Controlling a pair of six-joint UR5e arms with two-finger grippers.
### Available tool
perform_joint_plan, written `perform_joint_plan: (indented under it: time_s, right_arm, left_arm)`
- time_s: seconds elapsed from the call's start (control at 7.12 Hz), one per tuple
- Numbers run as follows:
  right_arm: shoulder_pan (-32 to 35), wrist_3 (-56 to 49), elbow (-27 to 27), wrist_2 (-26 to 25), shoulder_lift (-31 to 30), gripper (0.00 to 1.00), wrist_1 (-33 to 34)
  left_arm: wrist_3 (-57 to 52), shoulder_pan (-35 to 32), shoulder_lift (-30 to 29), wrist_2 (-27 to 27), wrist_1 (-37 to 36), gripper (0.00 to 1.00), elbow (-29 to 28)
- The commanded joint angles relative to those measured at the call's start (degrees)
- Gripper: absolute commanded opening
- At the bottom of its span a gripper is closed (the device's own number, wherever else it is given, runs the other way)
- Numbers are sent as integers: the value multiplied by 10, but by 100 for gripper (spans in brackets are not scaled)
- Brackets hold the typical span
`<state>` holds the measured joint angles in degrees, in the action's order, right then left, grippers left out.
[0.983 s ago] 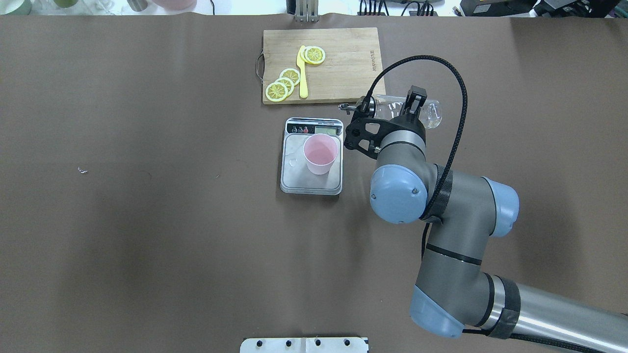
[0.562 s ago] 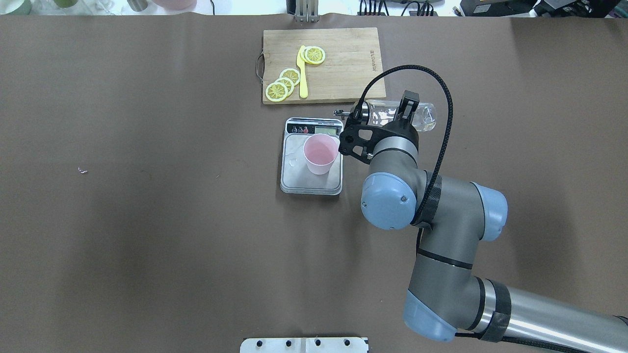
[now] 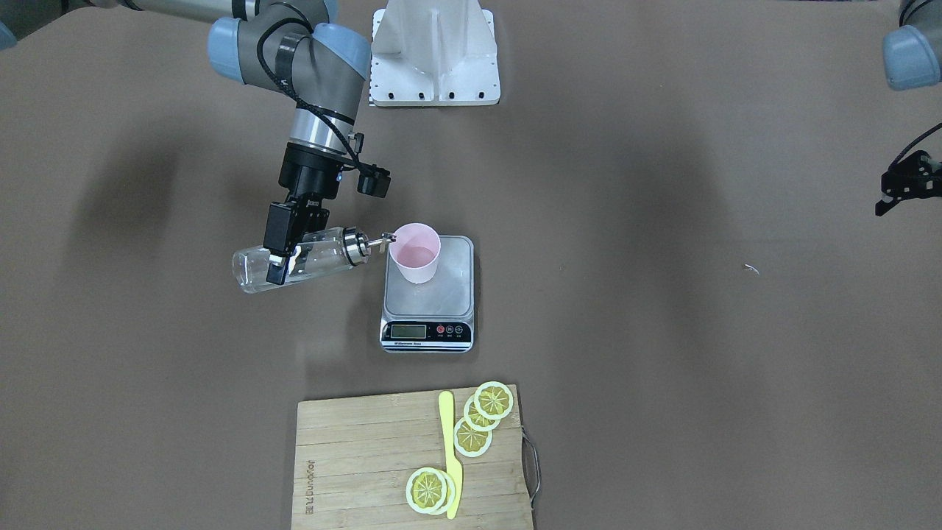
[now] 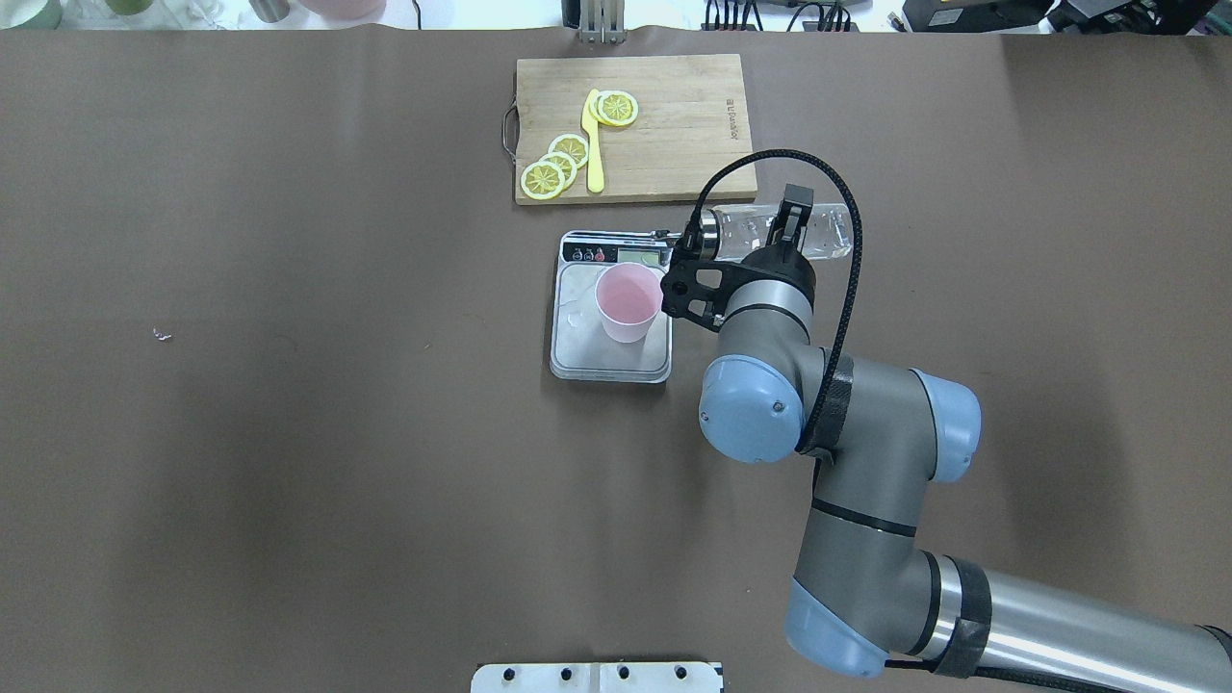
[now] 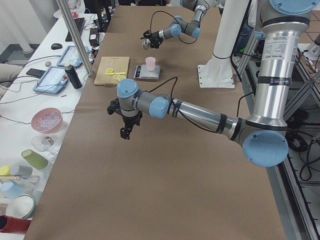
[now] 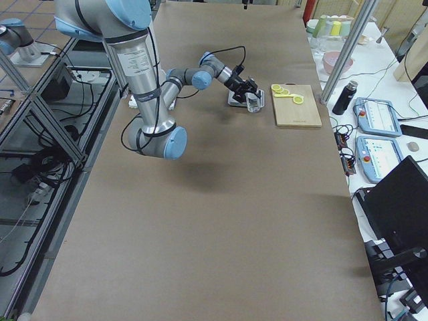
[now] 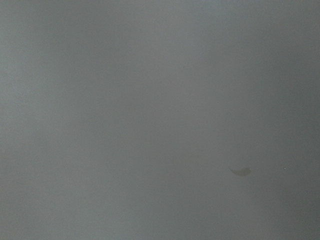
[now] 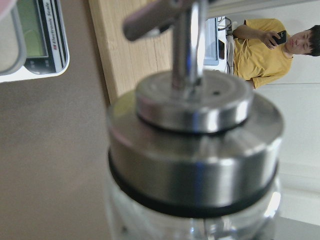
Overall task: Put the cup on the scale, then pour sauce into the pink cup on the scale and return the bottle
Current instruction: 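Carry the sauce dispenser with the right gripper toward the pink cup, then tilt the sauce dispenser spout down over the pink cup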
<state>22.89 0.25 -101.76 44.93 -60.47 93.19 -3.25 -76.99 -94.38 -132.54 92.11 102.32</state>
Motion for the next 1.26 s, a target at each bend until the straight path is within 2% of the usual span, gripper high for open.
perform_joint_plan:
  time_s: [0.0,0.28,1.12]
  right_arm:
    - [-5,-11,2,-13,4,17,23]
    - [-7,-12,2,-28,20,17,66]
    - [-10,-41,3,-44,20,17,79]
  left_arm:
    - [0,0,1,0,0,99,-1]
    - [0,0,0,0,0,99,-2]
    - [0,0,0,0,0,99,-2]
